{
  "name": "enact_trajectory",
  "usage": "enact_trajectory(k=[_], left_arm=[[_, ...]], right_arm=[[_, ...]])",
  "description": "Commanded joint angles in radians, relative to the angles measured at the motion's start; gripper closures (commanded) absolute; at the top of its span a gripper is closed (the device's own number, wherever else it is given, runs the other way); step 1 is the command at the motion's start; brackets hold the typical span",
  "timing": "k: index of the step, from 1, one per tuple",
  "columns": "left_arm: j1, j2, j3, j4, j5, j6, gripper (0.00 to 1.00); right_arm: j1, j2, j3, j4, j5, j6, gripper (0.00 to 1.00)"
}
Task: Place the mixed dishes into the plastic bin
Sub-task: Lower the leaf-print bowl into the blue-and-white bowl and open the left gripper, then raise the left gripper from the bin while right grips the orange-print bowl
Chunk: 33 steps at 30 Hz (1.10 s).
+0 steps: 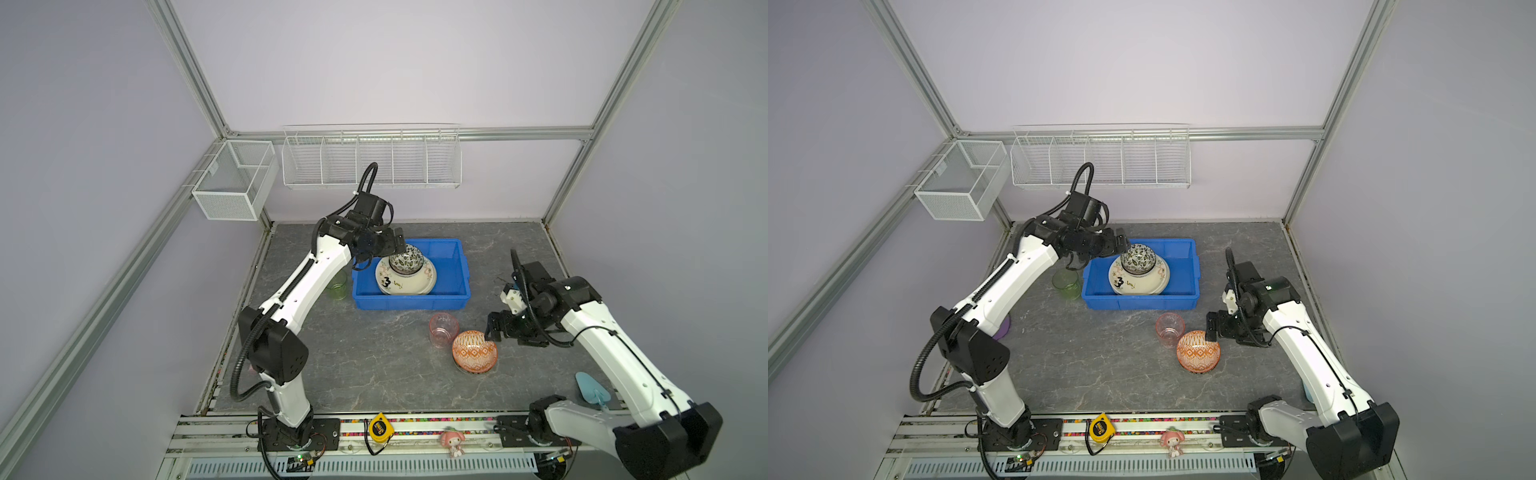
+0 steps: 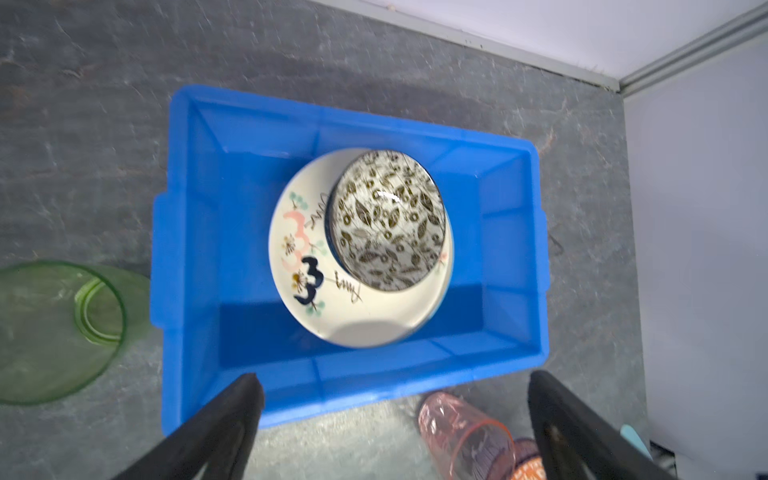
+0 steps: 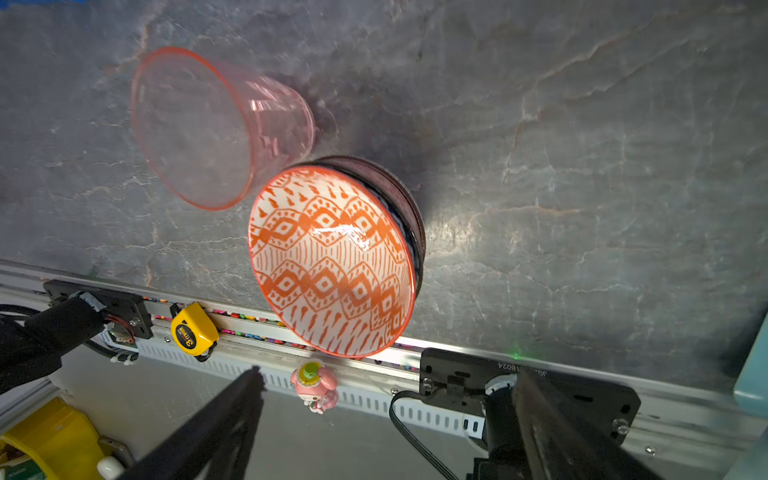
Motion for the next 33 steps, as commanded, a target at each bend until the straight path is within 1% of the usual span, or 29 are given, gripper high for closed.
enact_trajectory(k=[1,2,4,6,8,17,20,28,33], left_arm=[[-0.038,-0.108,-0.151,0.187,0.003,-0.051,0.01],[-0.042,-0.144,-0.213,0.229,0.009,-0.067,0.01],[-0.046,-0.201,-0.311,0.287,0.012,-0.092,0.0],[-0.051,-0.249,-0.384,0.325,0.008,-0.106,0.0],[-0.051,-0.282,-0.428,0.337,0.002,-0.115,0.01],[-0.051,-0.287,-0.459,0.312,0.008,-0.115,0.01],[-0.051,-0.279,-0.465,0.321,0.017,-0.119,0.01],[-0.051,-0.256,-0.458,0.31,0.03,-0.112,0.01],[-0.051,-0.236,-0.454,0.31,0.052,-0.111,0.0]], right_arm=[[0.016,-0.023,-0.039,-0.019,0.03,0.044,0.13],[0.017,-0.022,-0.047,-0.016,0.03,0.044,0.2],[0.023,-0.019,-0.067,-0.002,0.03,0.048,0.28],[0.026,-0.012,-0.089,0.013,0.025,0.046,0.34],[0.03,0.001,-0.108,0.029,0.019,0.044,0.37],[0.071,0.057,-0.128,0.089,0.005,0.059,0.44],[0.081,0.077,-0.134,0.106,0.005,0.063,0.5],[0.102,0.118,-0.143,0.119,0.037,0.07,0.61],[0.113,0.139,-0.145,0.124,0.054,0.072,0.65]])
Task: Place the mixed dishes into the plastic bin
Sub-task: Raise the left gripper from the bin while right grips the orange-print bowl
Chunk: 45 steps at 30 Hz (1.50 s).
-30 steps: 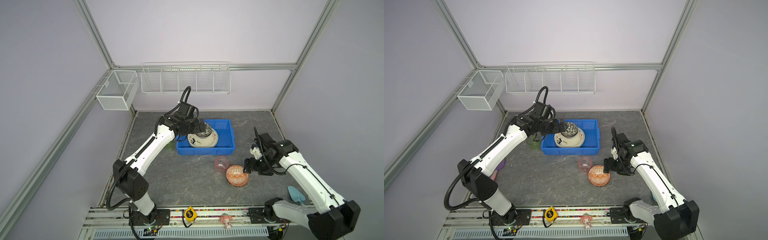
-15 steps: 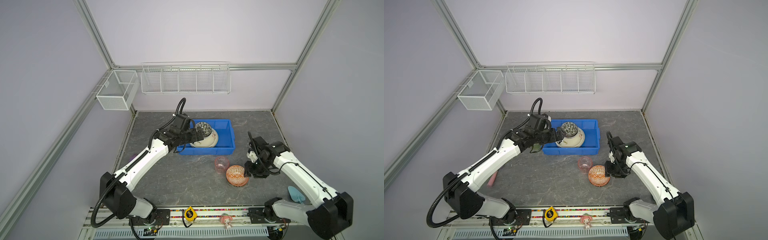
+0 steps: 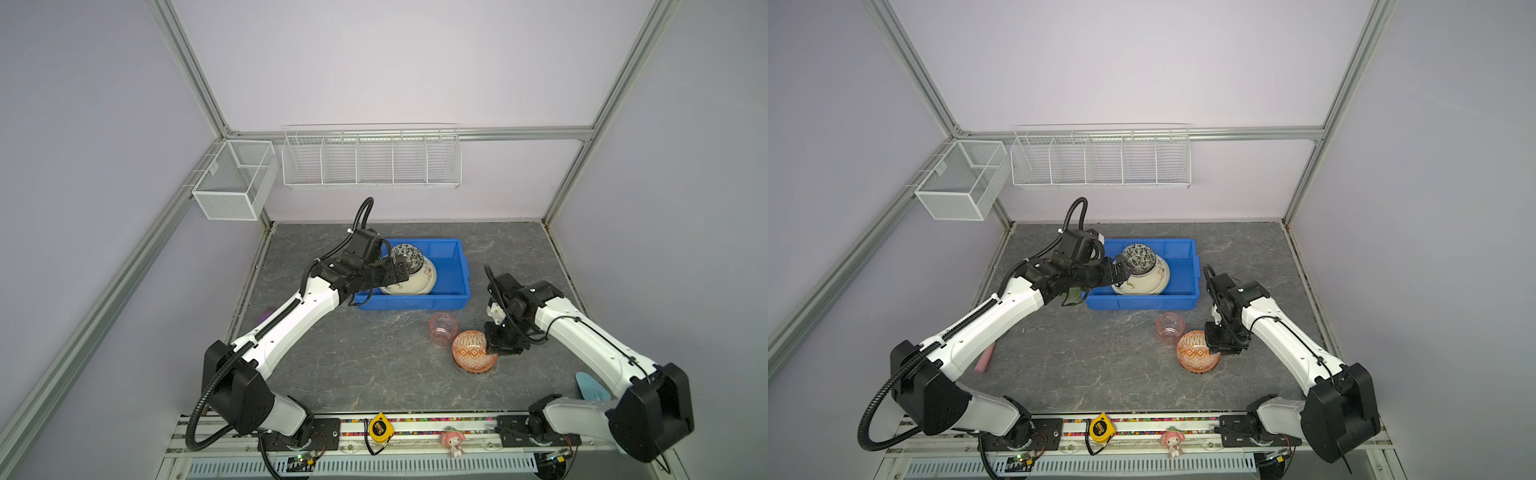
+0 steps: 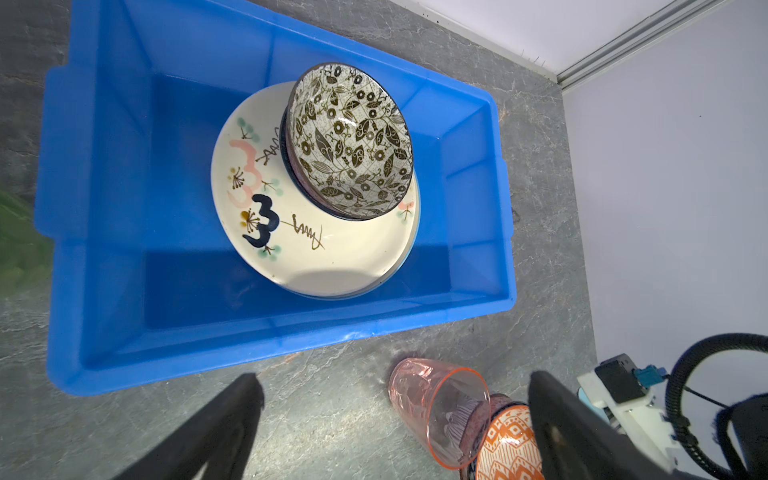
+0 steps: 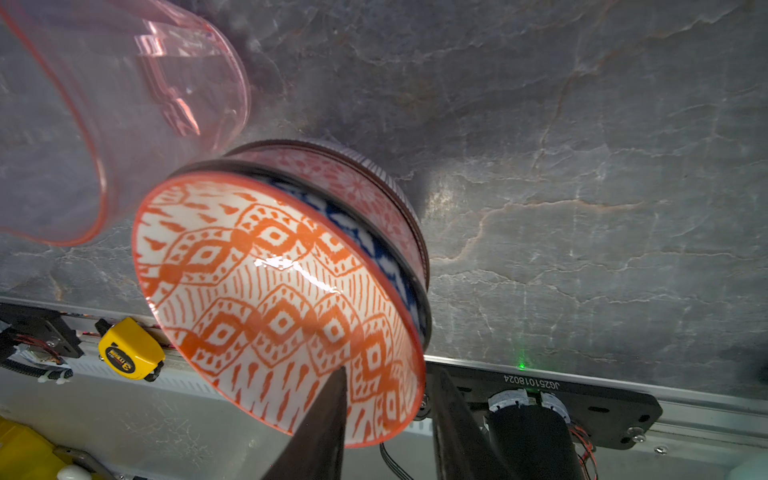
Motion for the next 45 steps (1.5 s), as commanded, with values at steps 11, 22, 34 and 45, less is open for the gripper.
enact_trajectory(k=[11,22,34,45], left_arm=[[0.002,0.038,0.009,0.009,0.035,-0.002,0.0],[0.002,0.051,0.009,0.011,0.047,-0.009,0.0],[0.002,0.064,0.018,0.01,0.057,-0.009,0.0],[0.0,0.063,0.019,-0.006,0.087,-0.005,0.01]], right_arm=[[0.038,0.034,-0.005,-0.01,0.077,0.018,0.73],[0.047,0.04,0.005,-0.005,0.08,0.017,0.84],[0.049,0.03,0.044,-0.023,0.097,0.021,0.92],[0.042,0.012,0.106,-0.067,0.105,0.014,0.93]])
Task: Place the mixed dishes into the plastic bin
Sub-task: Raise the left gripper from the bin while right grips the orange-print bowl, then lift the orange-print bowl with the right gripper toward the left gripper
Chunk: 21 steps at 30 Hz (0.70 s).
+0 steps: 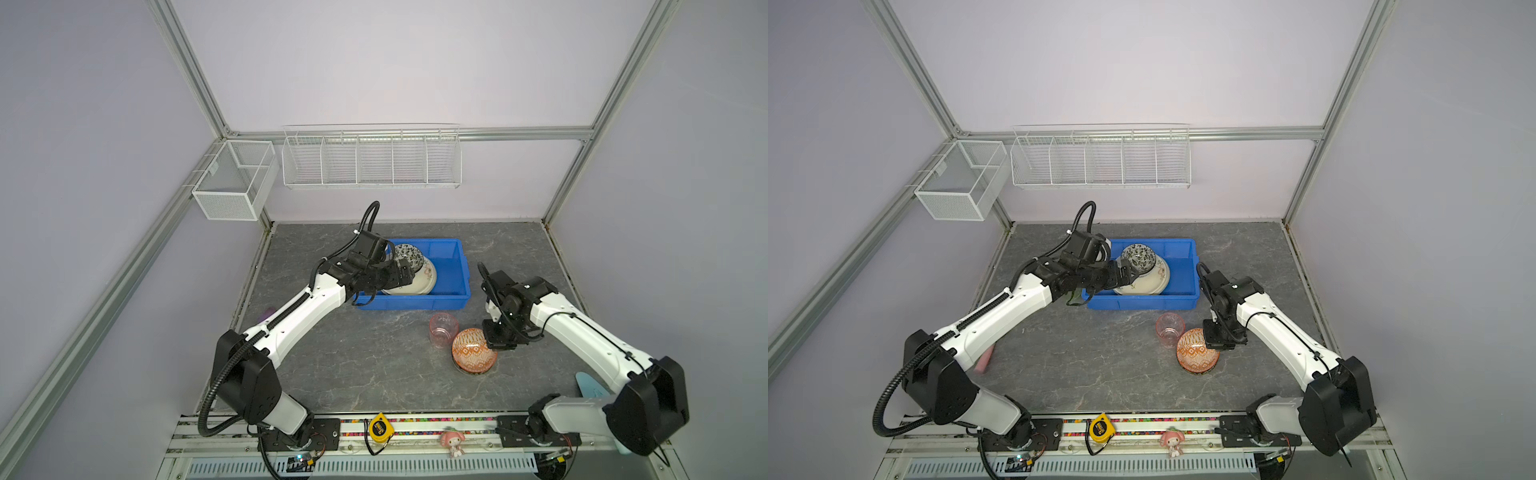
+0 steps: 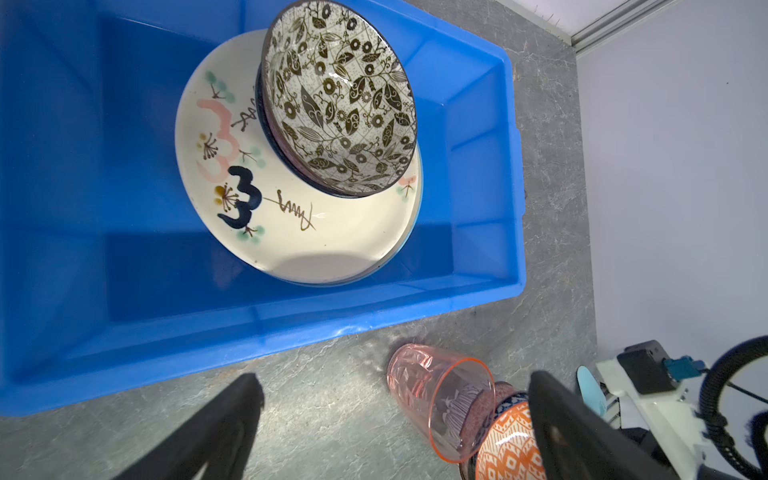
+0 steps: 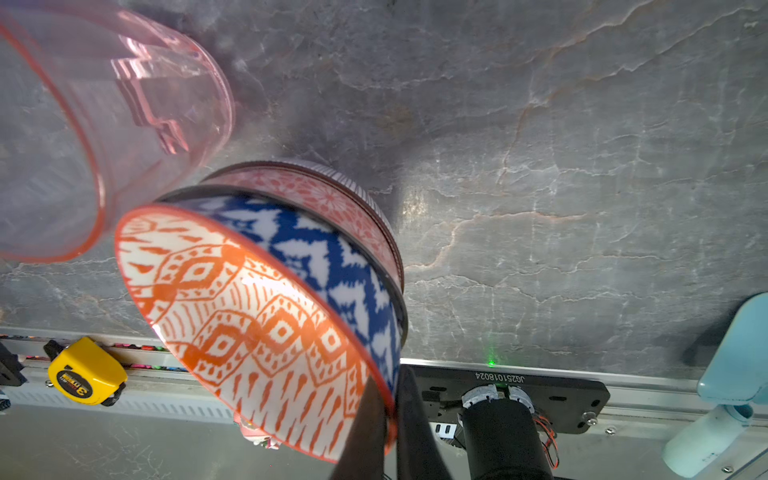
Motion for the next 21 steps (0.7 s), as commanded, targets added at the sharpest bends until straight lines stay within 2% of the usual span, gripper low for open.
enact_trajectory(k=[1,10,21], left_arm=[[0.0,0.008,0.019,-0.008,0.021,-0.003,0.01],[-0.037,-0.004,0.04,-0.053,0.029,0.01,0.01],[-0.213,0.087,0.186,-0.123,0.025,0.05,0.0]], right_arm=[[-0.004,-0.02,0.039,-0.03,0.008,-0.002,0.93],[-0.026,-0.05,0.084,-0.074,-0.001,-0.016,0.93],[-0.036,-0.067,0.202,-0.136,-0.04,-0.042,0.93]])
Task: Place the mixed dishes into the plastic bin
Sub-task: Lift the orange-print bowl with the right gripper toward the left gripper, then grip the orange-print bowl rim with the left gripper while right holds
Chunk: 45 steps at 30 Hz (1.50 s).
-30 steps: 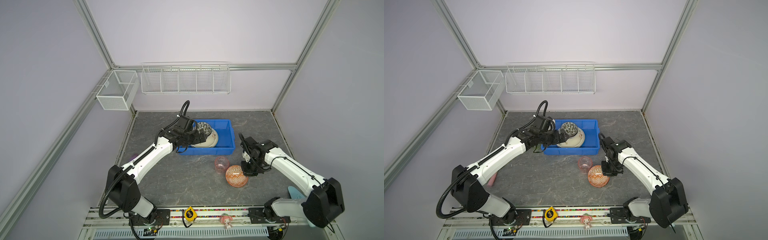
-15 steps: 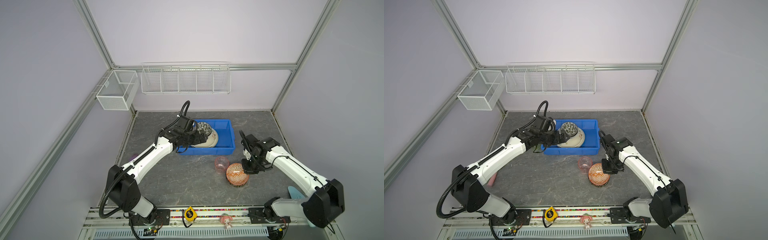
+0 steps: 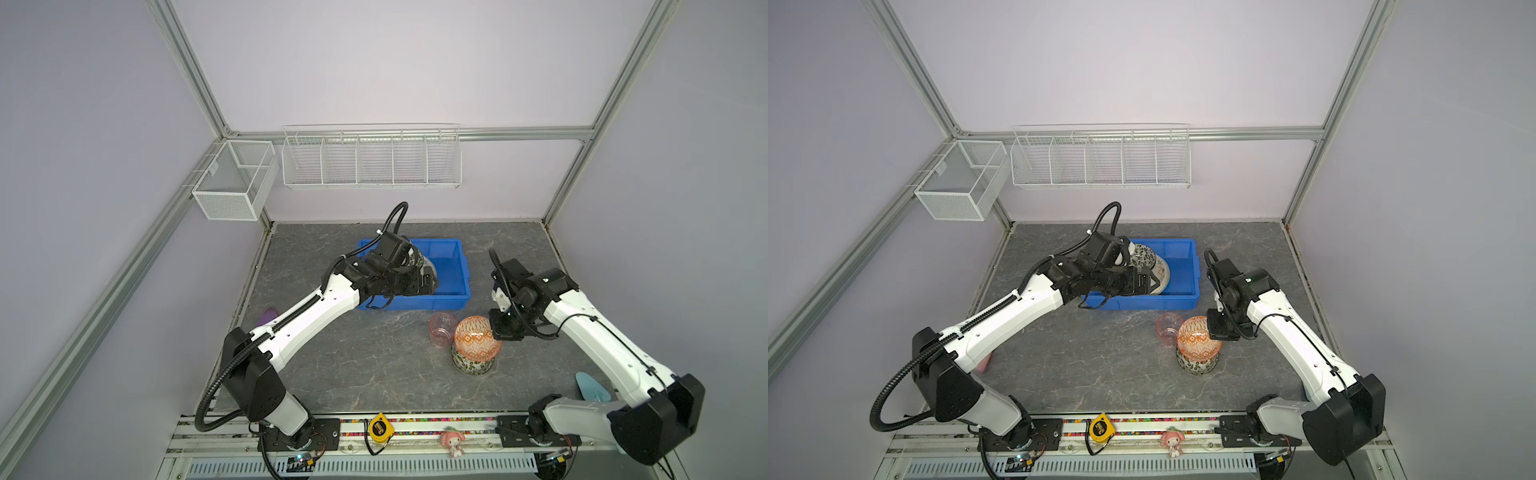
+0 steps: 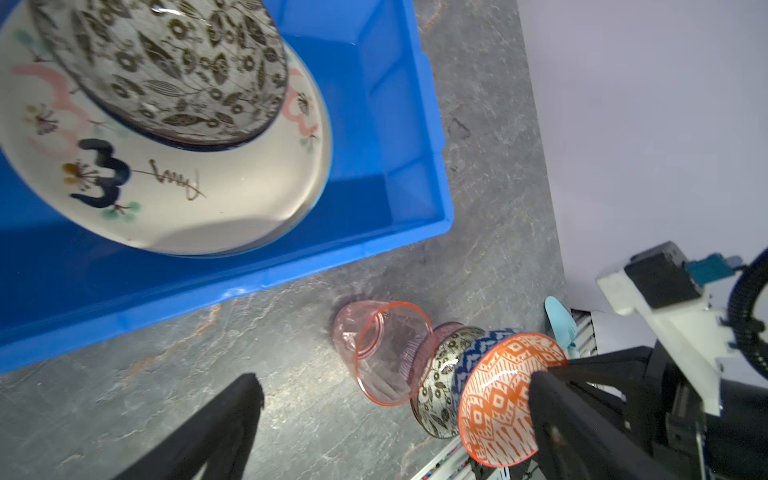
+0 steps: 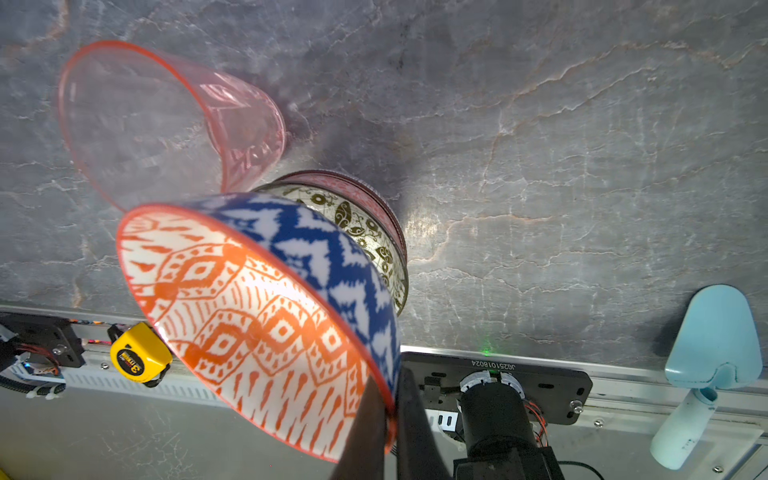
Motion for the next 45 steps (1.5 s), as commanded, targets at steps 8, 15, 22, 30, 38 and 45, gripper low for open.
enact_trajectory(k=[8,15,22,30,38,45], left_arm=[[-0.128,0.113,0.107,-0.085,0.005,0.063,0.05],[-0.147,0.137,0.102,-0.102,0.01,0.057,0.13],[-0.148,0.154,0.107,-0.106,0.01,0.058,0.29],[-0.147,0.177,0.126,-0.122,-0.006,0.058,0.39],[-0.147,0.184,0.142,-0.134,-0.043,0.057,0.54],[-0.145,0.183,0.148,-0.135,-0.049,0.057,0.66]], right_arm=[[-0.012,0.049,0.174,-0.051,-0.045,-0.067,0.93],[-0.012,0.115,0.257,-0.03,-0.066,-0.091,0.93],[-0.012,0.151,0.297,-0.001,-0.089,-0.095,0.93],[-0.012,0.165,0.315,0.02,-0.131,-0.093,0.93],[-0.013,0.169,0.3,0.03,-0.151,-0.093,0.93],[-0.012,0.171,0.287,0.038,-0.153,-0.093,0.93]])
